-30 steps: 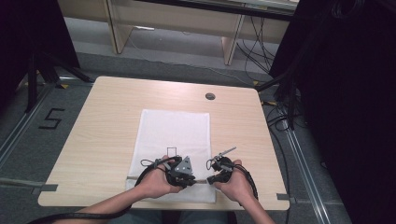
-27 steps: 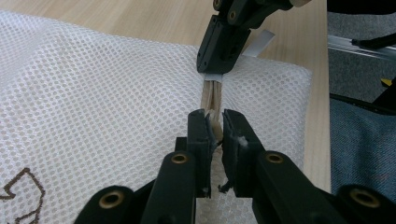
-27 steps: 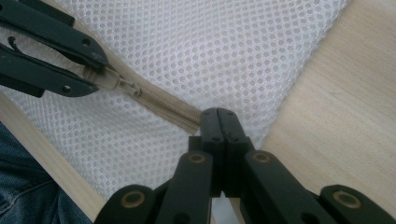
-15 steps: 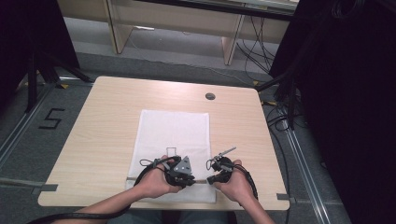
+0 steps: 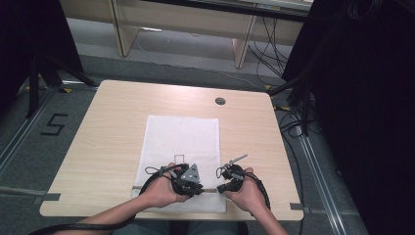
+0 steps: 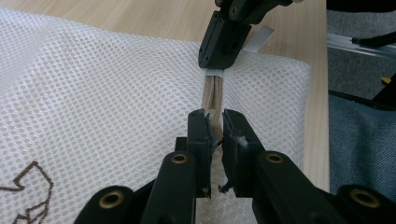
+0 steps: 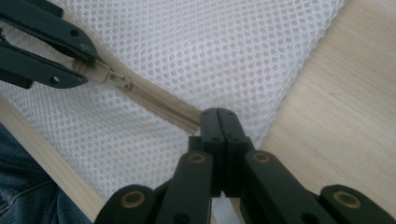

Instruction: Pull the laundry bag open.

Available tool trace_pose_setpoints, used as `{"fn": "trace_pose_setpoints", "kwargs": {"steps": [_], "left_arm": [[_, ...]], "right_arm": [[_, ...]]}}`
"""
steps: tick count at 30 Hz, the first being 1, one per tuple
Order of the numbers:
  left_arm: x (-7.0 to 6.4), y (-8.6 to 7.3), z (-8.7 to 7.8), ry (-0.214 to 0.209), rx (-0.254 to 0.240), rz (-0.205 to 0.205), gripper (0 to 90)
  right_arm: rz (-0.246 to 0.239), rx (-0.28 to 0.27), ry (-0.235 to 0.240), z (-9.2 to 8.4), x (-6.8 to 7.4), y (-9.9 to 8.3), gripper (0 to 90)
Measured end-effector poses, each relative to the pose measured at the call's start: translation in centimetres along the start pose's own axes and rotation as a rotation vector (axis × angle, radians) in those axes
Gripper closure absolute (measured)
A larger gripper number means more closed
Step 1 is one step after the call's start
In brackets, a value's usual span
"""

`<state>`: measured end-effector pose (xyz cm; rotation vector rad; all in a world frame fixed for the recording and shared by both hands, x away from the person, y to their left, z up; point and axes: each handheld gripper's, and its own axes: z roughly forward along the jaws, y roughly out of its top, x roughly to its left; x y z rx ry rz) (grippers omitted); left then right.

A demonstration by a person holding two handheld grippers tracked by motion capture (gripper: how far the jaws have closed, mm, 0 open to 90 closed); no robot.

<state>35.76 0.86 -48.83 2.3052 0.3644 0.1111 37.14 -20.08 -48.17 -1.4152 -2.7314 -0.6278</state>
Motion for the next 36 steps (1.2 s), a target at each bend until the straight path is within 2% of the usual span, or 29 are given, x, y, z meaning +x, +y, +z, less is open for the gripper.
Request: {"fn": "trace_pose_setpoints", "kwargs": {"steps": [3,9,10,13,14,15,16,22,24,25,28,33,36], "left_arm": [[0.04,0.02,-0.02,-0.001,-0.001,0.013,81.3],[0.03,-0.03,-0.13,-0.003,0.004,0.004,81.3],[0.04,-0.06,-0.15,-0.002,0.000,-0.001,81.3],[0.05,-0.04,-0.15,-0.005,0.005,0.011,81.3],[-0.02,-0.06,-0.15,-0.001,0.002,0.001,81.3],[0.12,0.00,-0.18,-0.002,0.003,0.026,81.3],[-0.03,-0.05,-0.16,-0.003,0.002,0.002,81.3],[-0.04,-0.03,-0.18,-0.002,0.004,0.015,81.3],[-0.04,-0.07,-0.32,-0.003,0.004,0.004,81.3],[0.05,-0.09,-0.42,-0.002,0.001,0.014,81.3],[0.04,-0.20,-0.47,-0.003,-0.001,0.000,81.3],[0.04,-0.22,-0.46,-0.003,0.000,0.001,81.3],[0.10,-0.22,-0.54,0.002,0.015,0.018,81.3]], "right_arm": [[0.001,0.000,-0.001,0.00,0.01,0.00,90.0],[0.000,0.000,-0.002,0.00,0.01,-0.01,90.0],[-0.031,-0.015,0.006,0.12,-0.22,0.01,90.0],[-0.031,-0.014,0.009,0.12,-0.22,0.01,90.0],[-0.031,-0.014,0.008,0.12,-0.22,0.01,90.0],[-0.031,-0.014,0.008,0.12,-0.22,0.01,90.0],[-0.032,-0.014,0.008,0.12,-0.22,0.01,90.0],[-0.033,-0.015,0.005,0.13,-0.20,0.00,90.0],[-0.036,-0.015,0.002,0.08,-0.18,-0.01,90.0],[-0.033,-0.015,0.004,0.13,-0.19,0.00,90.0],[-0.031,-0.014,0.005,0.12,-0.18,0.01,90.0],[-0.032,-0.014,0.005,0.12,-0.20,0.00,90.0],[-0.027,-0.012,0.007,0.10,-0.16,-0.01,90.0]]}}
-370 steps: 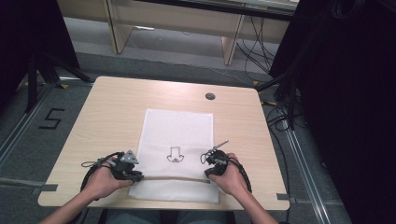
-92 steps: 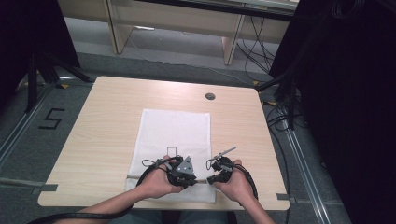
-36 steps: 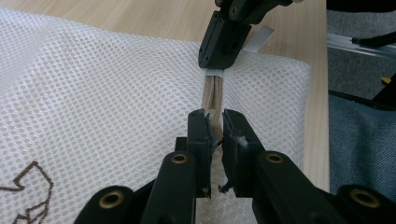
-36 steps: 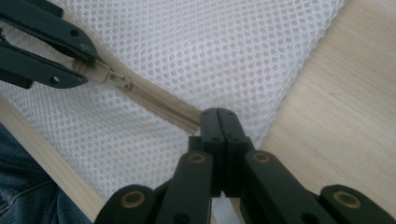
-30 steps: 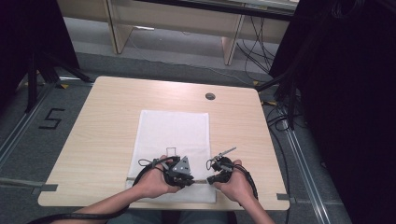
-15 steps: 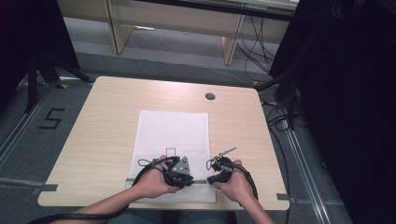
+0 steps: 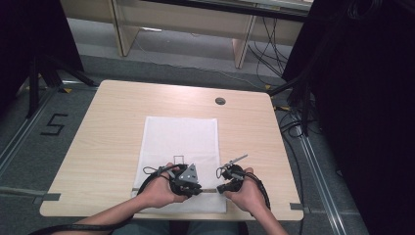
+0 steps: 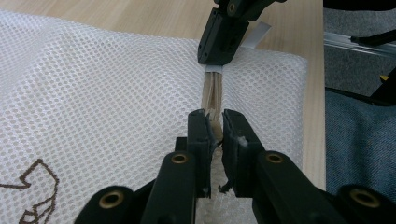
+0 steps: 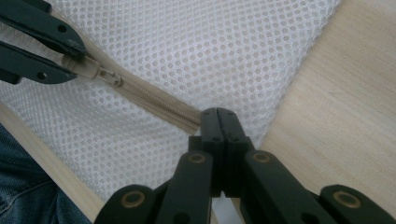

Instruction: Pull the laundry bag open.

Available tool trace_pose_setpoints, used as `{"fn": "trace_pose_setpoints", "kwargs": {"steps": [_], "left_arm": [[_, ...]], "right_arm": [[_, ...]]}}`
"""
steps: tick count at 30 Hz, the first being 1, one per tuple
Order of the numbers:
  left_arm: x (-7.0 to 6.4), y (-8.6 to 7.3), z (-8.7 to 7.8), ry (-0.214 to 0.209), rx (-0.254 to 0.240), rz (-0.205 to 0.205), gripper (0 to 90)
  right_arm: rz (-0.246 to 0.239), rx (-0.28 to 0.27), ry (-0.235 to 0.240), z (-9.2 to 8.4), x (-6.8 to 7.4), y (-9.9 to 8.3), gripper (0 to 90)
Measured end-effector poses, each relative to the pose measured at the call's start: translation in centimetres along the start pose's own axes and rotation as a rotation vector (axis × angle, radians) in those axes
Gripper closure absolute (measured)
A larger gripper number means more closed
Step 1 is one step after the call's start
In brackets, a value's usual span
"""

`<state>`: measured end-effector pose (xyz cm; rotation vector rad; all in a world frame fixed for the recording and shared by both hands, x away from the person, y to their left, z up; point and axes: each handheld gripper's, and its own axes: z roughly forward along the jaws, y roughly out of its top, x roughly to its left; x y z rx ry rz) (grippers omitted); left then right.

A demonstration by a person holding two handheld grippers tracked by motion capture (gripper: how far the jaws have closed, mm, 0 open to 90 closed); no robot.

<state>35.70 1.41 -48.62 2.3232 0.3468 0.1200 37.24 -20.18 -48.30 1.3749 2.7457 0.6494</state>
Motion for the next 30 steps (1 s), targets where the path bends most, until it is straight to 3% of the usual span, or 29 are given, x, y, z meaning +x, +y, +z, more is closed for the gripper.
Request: {"fn": "trace_pose_setpoints", "kwargs": {"steps": [4,6,11,13,17,20,30], "left_arm": [[-0.05,-0.11,-0.11,-0.006,-0.016,-0.016,81.3],[0.05,-0.09,-0.14,-0.004,-0.016,0.005,81.3],[-0.05,-0.16,-0.11,-0.008,-0.016,-0.017,81.3],[0.07,-0.13,-0.14,-0.008,-0.016,0.007,81.2],[0.01,-0.35,-0.27,-0.009,-0.020,-0.024,81.2],[0.09,-0.33,-0.32,-0.005,-0.010,-0.005,81.3],[-0.04,-0.41,-0.32,-0.014,-0.013,-0.015,81.3]], "right_arm": [[-0.006,-0.007,0.001,0.02,-0.05,-0.02,90.0],[-0.006,-0.007,0.001,0.02,-0.05,-0.02,90.0],[-0.006,-0.008,0.000,0.02,-0.05,-0.03,90.0],[-0.006,-0.008,0.001,0.02,-0.04,-0.03,90.0],[-0.006,-0.008,0.003,0.02,-0.07,-0.03,90.0],[0.006,-0.005,-0.006,-0.03,0.06,-0.05,90.0],[0.004,-0.006,-0.001,-0.05,0.12,-0.07,90.0]]}}
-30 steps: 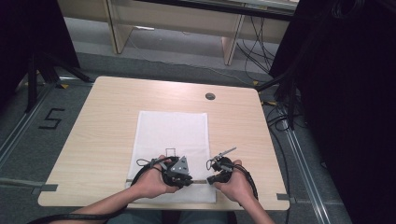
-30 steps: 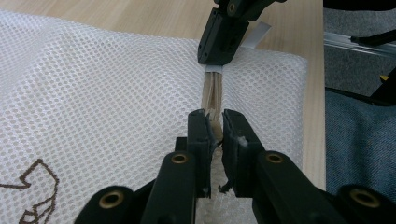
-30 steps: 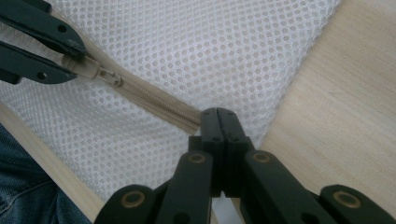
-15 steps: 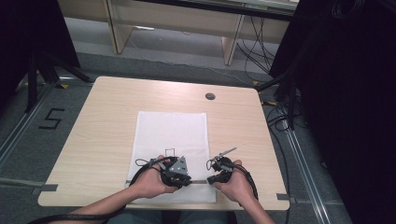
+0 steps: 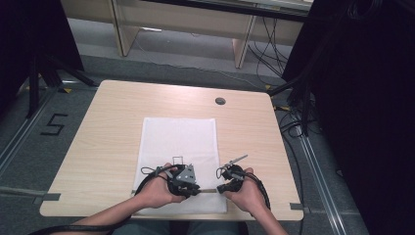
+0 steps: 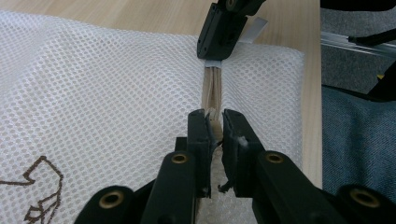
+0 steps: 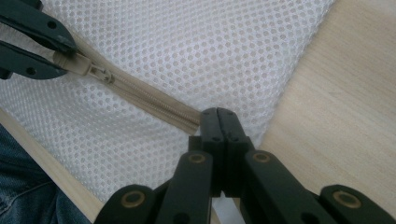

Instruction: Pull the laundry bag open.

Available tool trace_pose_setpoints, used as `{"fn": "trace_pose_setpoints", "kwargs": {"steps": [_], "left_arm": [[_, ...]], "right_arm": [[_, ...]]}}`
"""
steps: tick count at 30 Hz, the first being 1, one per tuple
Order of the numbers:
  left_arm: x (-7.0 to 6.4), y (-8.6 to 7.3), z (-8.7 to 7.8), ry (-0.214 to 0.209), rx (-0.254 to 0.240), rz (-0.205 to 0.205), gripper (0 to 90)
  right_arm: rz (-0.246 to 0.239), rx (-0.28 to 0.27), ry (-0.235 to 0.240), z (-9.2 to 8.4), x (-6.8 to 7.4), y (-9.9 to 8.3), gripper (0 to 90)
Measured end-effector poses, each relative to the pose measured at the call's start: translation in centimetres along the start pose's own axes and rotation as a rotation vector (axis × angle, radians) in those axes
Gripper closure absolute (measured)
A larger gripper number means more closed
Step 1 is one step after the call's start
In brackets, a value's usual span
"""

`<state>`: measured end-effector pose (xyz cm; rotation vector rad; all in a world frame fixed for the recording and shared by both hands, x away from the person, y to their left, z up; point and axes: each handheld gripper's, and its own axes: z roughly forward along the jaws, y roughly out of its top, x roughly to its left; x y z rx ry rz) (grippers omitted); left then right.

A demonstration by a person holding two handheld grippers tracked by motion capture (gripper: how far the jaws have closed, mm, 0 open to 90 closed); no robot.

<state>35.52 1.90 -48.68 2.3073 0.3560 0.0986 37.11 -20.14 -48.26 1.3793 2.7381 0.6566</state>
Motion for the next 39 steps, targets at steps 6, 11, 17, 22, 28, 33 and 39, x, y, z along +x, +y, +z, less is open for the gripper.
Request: {"fn": "trace_pose_setpoints", "kwargs": {"steps": [6,11,17,22,28,33,39], "left_arm": [[0.14,-0.18,-0.17,0.001,-0.002,-0.003,81.3],[0.15,-0.19,-0.17,0.001,-0.002,-0.002,81.3],[0.19,-0.29,-0.21,0.002,-0.005,-0.012,81.3],[0.48,-0.34,-0.37,0.000,-0.007,-0.022,81.3],[0.50,-0.32,-0.40,-0.004,0.000,-0.008,81.3],[0.53,-0.30,-0.53,-0.004,0.004,0.016,81.3],[0.48,-0.55,-0.80,-0.004,-0.008,0.006,81.3]], "right_arm": [[-0.005,-0.001,-0.003,0.01,0.01,0.02,90.0],[-0.005,-0.002,-0.005,0.01,0.04,0.02,90.0],[-0.008,0.000,-0.008,0.05,0.03,0.04,90.0],[-0.017,0.000,-0.008,0.06,0.03,0.04,90.0],[-0.016,0.001,-0.010,0.06,0.02,0.06,90.0],[-0.006,0.007,-0.014,-0.03,0.19,0.03,90.0],[-0.009,0.008,-0.015,-0.02,0.19,0.06,90.0]]}}
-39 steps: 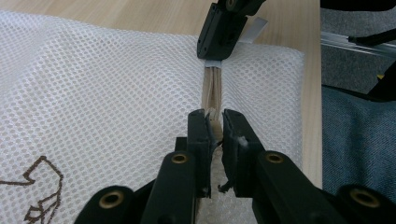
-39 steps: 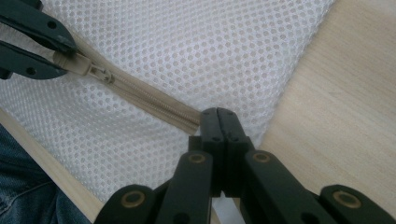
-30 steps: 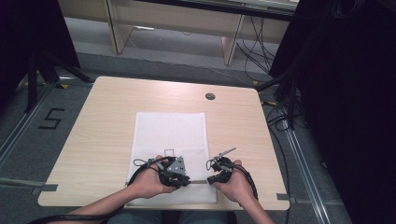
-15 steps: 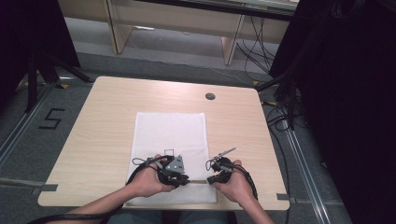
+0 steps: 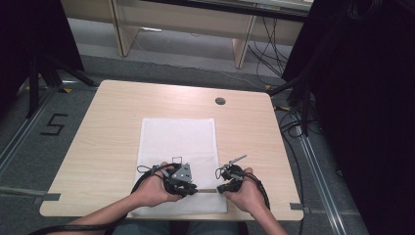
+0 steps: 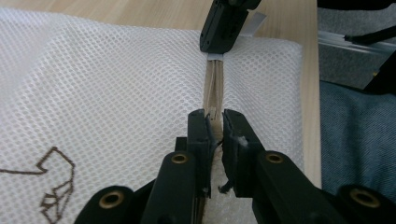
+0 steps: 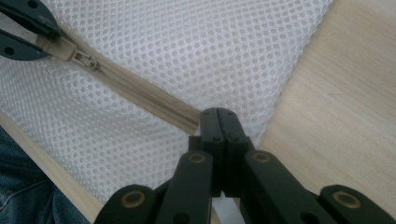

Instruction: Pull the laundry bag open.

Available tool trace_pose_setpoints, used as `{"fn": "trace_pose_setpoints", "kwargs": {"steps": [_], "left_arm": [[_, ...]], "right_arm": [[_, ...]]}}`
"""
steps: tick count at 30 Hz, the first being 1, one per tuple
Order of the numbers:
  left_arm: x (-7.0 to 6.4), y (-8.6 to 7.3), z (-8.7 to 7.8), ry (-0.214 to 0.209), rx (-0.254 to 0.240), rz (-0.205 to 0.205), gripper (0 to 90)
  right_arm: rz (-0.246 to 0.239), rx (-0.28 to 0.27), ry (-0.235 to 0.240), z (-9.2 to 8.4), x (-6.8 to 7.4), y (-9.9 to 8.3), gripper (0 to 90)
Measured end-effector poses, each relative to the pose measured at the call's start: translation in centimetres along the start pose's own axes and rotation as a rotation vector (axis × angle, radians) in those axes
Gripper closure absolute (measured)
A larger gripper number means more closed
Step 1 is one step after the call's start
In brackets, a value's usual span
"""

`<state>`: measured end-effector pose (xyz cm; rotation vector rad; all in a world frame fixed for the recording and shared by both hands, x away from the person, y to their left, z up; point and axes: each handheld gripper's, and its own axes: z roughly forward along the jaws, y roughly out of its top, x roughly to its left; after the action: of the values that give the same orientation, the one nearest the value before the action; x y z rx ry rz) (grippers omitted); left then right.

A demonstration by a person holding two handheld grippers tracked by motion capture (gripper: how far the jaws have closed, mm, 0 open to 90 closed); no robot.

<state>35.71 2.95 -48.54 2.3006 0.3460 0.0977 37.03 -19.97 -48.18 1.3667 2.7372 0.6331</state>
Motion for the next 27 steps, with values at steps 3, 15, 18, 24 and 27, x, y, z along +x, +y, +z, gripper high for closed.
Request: {"fn": "trace_pose_setpoints", "kwargs": {"steps": [3,15,18,24,27], "left_arm": [[0.0,0.0,-0.3,-0.003,-0.006,-0.007,81.3],[-0.1,-0.1,-0.6,-0.006,-0.008,0.009,81.3],[-0.1,-0.2,-0.8,-0.007,-0.006,0.010,81.3],[-0.1,-0.3,-1.0,-0.006,-0.008,0.000,81.3],[0.0,-0.5,-1.3,-0.008,-0.004,0.006,81.3]], "right_arm": [[-0.014,-0.005,0.001,0.1,-0.1,0.0,90.0],[0.001,-0.002,0.000,0.0,-0.1,0.0,90.0],[-0.008,-0.005,0.003,0.1,-0.1,0.0,90.0],[0.005,0.002,-0.002,0.0,0.0,0.0,90.0],[0.012,0.005,0.001,0.0,0.1,0.0,90.0]]}}
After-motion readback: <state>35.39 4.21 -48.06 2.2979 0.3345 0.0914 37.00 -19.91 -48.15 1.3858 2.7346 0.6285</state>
